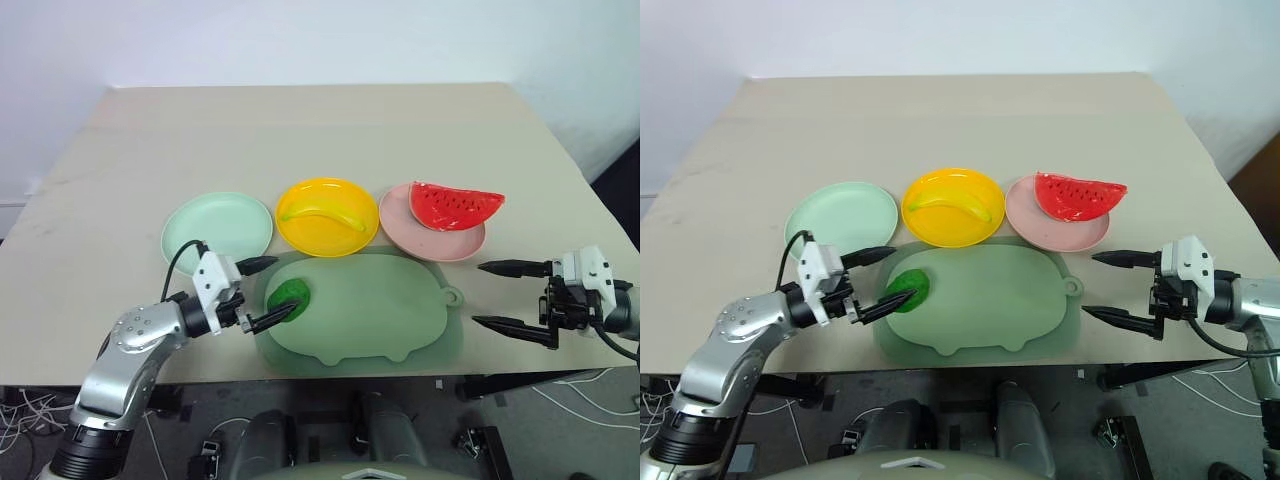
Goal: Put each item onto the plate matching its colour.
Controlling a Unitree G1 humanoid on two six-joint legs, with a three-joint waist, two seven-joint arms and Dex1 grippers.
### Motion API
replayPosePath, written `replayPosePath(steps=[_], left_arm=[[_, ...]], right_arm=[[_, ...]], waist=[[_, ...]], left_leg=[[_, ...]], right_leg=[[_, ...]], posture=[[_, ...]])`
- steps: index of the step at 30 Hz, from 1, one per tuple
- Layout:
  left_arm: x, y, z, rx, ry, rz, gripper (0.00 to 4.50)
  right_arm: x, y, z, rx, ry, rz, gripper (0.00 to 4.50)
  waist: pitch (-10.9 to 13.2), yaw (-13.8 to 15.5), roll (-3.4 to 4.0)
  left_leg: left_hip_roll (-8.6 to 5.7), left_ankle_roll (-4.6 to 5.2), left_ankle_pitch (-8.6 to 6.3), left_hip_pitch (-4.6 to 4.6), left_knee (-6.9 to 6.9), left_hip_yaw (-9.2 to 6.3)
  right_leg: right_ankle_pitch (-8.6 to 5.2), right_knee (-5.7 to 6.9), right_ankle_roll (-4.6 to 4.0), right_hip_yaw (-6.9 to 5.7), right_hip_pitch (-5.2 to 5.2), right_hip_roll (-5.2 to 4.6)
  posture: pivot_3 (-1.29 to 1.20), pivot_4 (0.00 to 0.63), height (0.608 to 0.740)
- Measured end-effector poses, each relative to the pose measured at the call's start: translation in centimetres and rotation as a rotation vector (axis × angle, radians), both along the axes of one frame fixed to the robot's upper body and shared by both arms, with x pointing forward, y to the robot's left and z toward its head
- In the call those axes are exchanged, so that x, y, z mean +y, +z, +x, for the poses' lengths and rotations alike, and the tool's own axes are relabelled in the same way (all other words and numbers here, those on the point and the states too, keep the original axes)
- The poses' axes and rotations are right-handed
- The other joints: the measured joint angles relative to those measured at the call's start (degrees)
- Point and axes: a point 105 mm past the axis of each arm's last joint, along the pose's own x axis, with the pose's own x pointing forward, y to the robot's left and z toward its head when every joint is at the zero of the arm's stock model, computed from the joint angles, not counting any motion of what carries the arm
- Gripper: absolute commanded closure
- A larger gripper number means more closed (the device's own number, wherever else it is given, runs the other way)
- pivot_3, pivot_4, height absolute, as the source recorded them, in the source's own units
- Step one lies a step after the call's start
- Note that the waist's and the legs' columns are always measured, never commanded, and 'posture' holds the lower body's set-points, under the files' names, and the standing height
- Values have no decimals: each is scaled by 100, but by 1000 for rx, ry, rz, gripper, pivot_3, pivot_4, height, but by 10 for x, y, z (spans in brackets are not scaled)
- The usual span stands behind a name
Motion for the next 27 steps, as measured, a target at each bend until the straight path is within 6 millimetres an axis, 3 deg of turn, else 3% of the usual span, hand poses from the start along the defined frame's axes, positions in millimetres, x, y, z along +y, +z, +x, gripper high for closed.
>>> replayPosePath(steps=[7, 14, 17, 21, 27], left_arm=[[-25, -9, -1, 60, -19, 39, 0], [-25, -18, -2, 127, 7, 109, 0], [-24, -18, -2, 135, 15, 121, 580], [-23, -20, -1, 142, 30, 126, 1793], [-22, -16, 3, 108, 38, 152, 1813]], right_arm=[[5, 0, 1, -14, -17, 18, 20], [7, -2, 2, -5, -27, 23, 20], [7, -2, 2, -4, -28, 23, 0], [8, -3, 3, -5, -36, 28, 0], [9, -2, 5, -9, -40, 34, 0]], waist=[[0, 4, -1], [0, 3, -1], [0, 8, -1], [1, 8, -1], [0, 9, -1]], left_leg=[[-2, 0, 0, 0, 0, -2], [-2, 0, 0, 0, 0, -4], [-3, 0, 0, -1, 1, -4], [-4, 0, 0, -1, 1, -5], [-4, 0, 0, -1, 1, -5]], right_leg=[[-1, 0, 0, 1, 0, 0], [-5, 0, -7, 1, 0, 1], [-7, 0, -9, 1, 0, 0], [-7, 0, -9, 1, 0, 0], [-7, 0, -9, 1, 0, 0]], posture=[[0, 150, 736], [0, 150, 736], [0, 150, 736], [0, 150, 736], [0, 150, 736]])
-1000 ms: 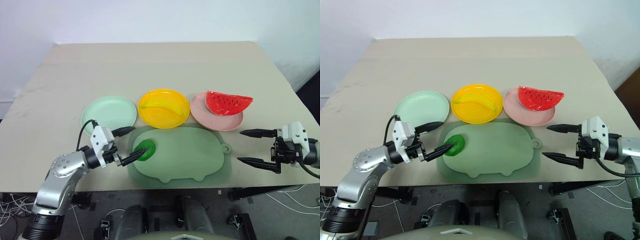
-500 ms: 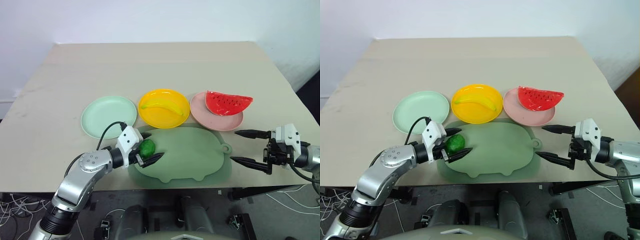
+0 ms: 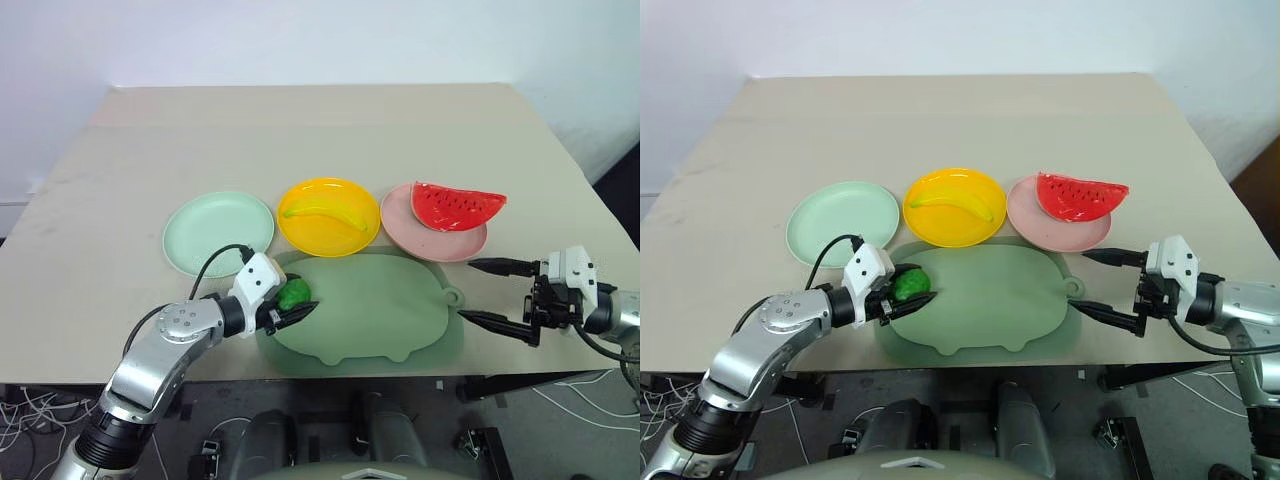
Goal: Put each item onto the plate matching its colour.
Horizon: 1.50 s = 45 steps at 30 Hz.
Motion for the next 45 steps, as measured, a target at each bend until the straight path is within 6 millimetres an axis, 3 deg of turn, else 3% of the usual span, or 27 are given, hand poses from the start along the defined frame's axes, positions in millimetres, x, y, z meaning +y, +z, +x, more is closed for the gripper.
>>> replayPosePath(steps=[5, 9, 14, 18, 31, 37, 45], left_arm=[[5, 28, 20, -85, 39, -81, 1813], [33, 54, 48, -226, 147, -67, 1813], [79, 45, 74, -264, 333, -8, 1813], [102, 36, 87, -269, 444, 26, 1813], [111, 22, 94, -236, 485, 34, 1813], [114, 13, 94, -197, 487, 24, 29], [117, 19, 96, -218, 487, -7, 29]], right_arm=[[3, -2, 1, 4, 4, 6, 0], [6, 1, 4, -7, 14, 9, 0], [7, 7, 8, -29, 18, 15, 0], [11, 7, 10, -34, 26, 22, 0], [13, 5, 13, -30, 30, 33, 0], [13, 5, 12, -29, 40, 31, 0], [11, 4, 12, -28, 39, 31, 0]], waist=[[2, 17, -3], [1, 43, -2], [2, 95, -3], [2, 126, -5], [2, 108, -4], [2, 109, -5], [2, 108, -5]], left_leg=[[-1, 0, 0, 0, 2, -1], [-3, 0, 0, 3, 1, 3], [-2, 0, 1, 2, 2, 15], [-3, 0, 1, -1, 4, 20], [-1, -1, 1, 1, 4, 23], [-1, -1, 1, 1, 4, 23], [-1, -1, 1, 1, 4, 23]], right_leg=[[1, 1, 1, 0, 1, 0], [4, 2, 5, 0, 1, 2], [11, 0, 17, -1, 1, 1], [12, 0, 17, -4, 2, -3], [13, 3, 20, -5, 1, -3], [13, 3, 20, -5, 2, -3], [14, 3, 20, -5, 1, -4]], posture=[[0, 150, 736], [0, 150, 736], [0, 150, 736], [0, 150, 736], [0, 150, 736], [0, 150, 736], [0, 150, 736]])
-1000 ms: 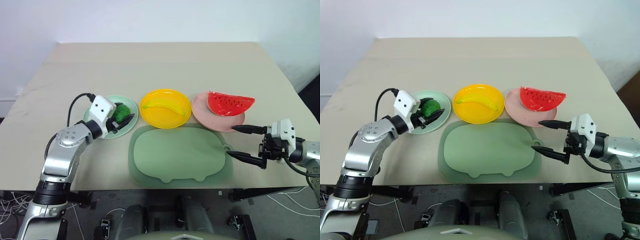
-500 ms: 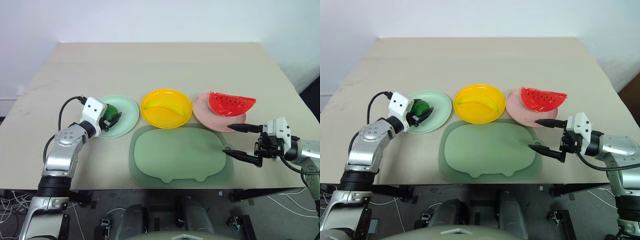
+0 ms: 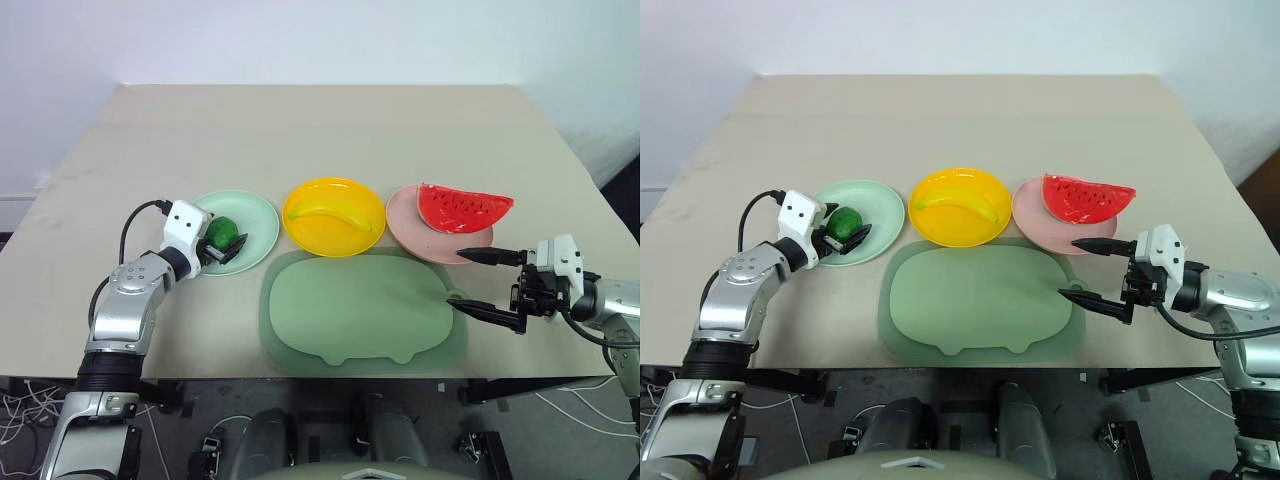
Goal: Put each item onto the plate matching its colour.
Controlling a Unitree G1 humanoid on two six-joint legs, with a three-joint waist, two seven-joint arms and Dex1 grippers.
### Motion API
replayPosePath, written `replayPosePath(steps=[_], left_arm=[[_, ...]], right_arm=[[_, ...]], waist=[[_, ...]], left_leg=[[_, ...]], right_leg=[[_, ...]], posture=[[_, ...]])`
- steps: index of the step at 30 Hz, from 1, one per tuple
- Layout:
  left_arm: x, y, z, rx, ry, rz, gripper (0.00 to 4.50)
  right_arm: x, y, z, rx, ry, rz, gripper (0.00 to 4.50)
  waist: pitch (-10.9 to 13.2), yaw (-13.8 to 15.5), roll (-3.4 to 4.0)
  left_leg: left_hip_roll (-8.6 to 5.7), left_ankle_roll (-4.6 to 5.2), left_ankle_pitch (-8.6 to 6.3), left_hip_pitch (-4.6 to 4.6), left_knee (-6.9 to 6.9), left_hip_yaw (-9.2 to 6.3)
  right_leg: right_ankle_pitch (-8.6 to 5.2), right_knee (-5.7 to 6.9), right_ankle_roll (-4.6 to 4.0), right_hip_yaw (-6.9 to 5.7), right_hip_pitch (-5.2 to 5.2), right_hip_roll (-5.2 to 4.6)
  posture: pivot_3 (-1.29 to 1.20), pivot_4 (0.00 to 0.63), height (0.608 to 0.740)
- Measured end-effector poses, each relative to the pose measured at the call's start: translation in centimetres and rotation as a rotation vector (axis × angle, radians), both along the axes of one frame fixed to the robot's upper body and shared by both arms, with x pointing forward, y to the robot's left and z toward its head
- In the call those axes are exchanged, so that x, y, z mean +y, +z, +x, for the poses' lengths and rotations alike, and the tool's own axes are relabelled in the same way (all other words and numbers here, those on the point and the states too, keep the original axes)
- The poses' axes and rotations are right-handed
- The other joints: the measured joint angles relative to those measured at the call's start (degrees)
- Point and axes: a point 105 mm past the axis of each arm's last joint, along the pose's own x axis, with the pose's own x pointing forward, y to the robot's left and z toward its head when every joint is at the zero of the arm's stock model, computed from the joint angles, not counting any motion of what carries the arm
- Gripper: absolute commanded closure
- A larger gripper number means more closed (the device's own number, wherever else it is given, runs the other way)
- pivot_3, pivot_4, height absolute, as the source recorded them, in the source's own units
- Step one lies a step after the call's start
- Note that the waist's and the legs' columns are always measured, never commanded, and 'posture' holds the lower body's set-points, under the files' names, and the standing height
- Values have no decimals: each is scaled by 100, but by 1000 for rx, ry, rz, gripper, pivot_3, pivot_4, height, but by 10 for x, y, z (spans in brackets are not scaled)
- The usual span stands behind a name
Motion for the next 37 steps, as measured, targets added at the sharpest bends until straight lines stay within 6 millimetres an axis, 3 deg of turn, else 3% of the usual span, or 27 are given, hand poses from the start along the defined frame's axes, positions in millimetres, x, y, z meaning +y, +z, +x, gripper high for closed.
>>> replayPosePath(steps=[3, 5, 10, 15, 20, 24, 28, 37], left_arm=[[3, 8, 1, -28, 0, -20, 29], [2, 28, -3, -89, -47, -38, 29], [8, 62, -38, -163, -250, -47, 29], [23, 71, -68, -143, -364, -79, 29], [50, 56, -91, -67, -354, -102, 29], [73, 33, -114, -9, -335, -109, 29], [79, 17, -130, 14, -322, -138, 29], [82, 0, -144, 22, -297, -151, 29]], right_arm=[[0, 0, 0, -3, 1, -2, 0], [0, 0, 0, -5, 1, -4, 0], [-4, 0, 2, -2, -10, -6, 0], [-9, 1, 4, -12, -23, -10, 0], [-25, 5, 7, -32, -79, -20, 0], [-47, 6, 4, -37, -154, -34, 0], [-64, 0, -3, -17, -219, -29, 0], [-86, -5, -18, -9, -298, -36, 0]], waist=[[0, 0, 0], [1, -1, -2], [1, -38, 0], [1, -16, 0], [2, -3, 1], [2, -12, 1], [1, 3, 0], [1, -15, 1]], left_leg=[[0, 0, 0, 0, 0, 0], [0, 0, 0, -2, 0, 0], [7, -2, 1, 1, -2, 4], [6, -1, 1, 1, -1, 4], [6, -1, 0, 0, 0, 5], [7, 0, 0, 0, -2, 7], [8, 1, -1, -3, -1, 6], [11, 3, -3, -1, -4, 3]], right_leg=[[0, 0, 0, 0, 0, 0], [0, 0, 0, 0, -2, 0], [0, 4, -1, -1, -5, 2], [-7, 1, -11, 0, -4, 2], [-14, -1, -21, 0, -5, 1], [-15, -1, -23, 0, -7, 2], [-16, -3, -24, 0, -7, -3], [-16, -3, -24, 3, -10, -1]], posture=[[0, 150, 736], [0, 150, 736], [0, 150, 736], [0, 150, 736], [0, 150, 736], [0, 150, 736], [0, 150, 736], [0, 150, 736]])
